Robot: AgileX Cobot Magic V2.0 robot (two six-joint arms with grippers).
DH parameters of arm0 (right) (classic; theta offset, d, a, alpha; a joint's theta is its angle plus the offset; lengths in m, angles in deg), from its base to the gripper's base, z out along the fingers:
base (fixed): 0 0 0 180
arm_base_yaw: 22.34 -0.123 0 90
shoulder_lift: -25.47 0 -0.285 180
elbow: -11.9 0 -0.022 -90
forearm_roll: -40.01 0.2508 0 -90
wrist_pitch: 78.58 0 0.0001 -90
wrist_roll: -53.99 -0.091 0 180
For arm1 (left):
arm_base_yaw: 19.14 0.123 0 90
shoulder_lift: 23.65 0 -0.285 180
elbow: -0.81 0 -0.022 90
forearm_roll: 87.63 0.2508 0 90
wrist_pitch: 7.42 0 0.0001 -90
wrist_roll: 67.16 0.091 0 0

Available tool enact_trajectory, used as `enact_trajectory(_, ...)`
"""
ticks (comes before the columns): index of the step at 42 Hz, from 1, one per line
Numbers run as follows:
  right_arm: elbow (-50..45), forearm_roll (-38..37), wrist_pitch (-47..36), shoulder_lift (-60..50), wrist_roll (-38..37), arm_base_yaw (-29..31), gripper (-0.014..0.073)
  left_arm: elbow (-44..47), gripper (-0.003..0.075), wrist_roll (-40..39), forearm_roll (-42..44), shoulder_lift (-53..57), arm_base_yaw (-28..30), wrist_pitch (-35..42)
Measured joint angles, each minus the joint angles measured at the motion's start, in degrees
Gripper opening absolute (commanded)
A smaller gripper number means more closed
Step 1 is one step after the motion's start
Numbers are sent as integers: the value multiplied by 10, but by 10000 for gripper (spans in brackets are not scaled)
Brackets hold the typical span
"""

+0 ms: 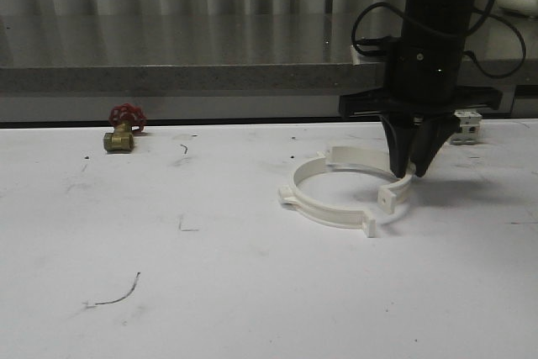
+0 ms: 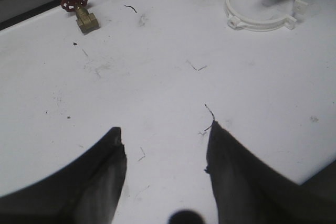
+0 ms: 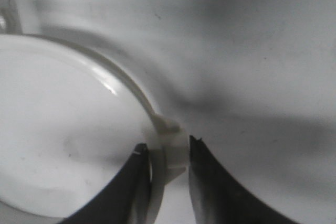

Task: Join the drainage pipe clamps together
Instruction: 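Lower the held half onto the placed half, aligning tabs into a ring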

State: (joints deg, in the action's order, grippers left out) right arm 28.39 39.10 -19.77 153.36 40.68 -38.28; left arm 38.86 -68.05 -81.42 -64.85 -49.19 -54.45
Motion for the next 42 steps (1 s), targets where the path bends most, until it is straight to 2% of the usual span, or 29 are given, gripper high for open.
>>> enact_trajectory(22,0,-1,-7,19,-5,0,58,0,347,0,0,0,0,0)
enact_trajectory(42,1,28,-8,19,-6,0,58,0,347,0,0,0,0,0)
